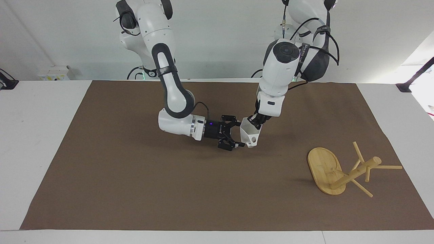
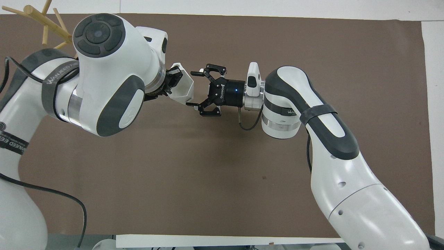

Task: Hang cup on rack
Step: 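Close the left gripper on the cup and open the right gripper, then carry the cup with the left gripper while the right gripper withdraws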

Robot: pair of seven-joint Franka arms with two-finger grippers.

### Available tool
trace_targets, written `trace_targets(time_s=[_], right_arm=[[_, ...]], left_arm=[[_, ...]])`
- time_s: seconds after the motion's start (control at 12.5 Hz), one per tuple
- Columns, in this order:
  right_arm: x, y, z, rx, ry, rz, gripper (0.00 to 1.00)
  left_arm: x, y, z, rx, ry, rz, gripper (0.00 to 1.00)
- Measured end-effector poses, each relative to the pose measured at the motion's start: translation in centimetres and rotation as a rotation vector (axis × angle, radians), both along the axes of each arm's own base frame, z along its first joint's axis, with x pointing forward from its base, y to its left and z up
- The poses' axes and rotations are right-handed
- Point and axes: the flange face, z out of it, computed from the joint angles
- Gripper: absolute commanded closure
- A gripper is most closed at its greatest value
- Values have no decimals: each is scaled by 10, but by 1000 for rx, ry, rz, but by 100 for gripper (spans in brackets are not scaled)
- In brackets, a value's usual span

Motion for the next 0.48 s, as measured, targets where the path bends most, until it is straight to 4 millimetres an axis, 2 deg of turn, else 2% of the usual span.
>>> trace_targets(time_s=[0.08, 0.24, 0.32, 0.48], right_arm=[[7, -13, 6, -6, -14, -13, 0], [27, -63, 26, -79, -82, -9, 0], [36, -97, 38, -129, -105, 10, 0], [44, -160, 64, -254, -88, 73, 0]], left_arm=[[4, 11, -1, 6, 6, 17, 100], [9, 39, 3, -13, -34, 53, 100], [2, 53, 2, -49, -93, 63, 100], [-30, 76, -10, -132, -226, 64, 100]])
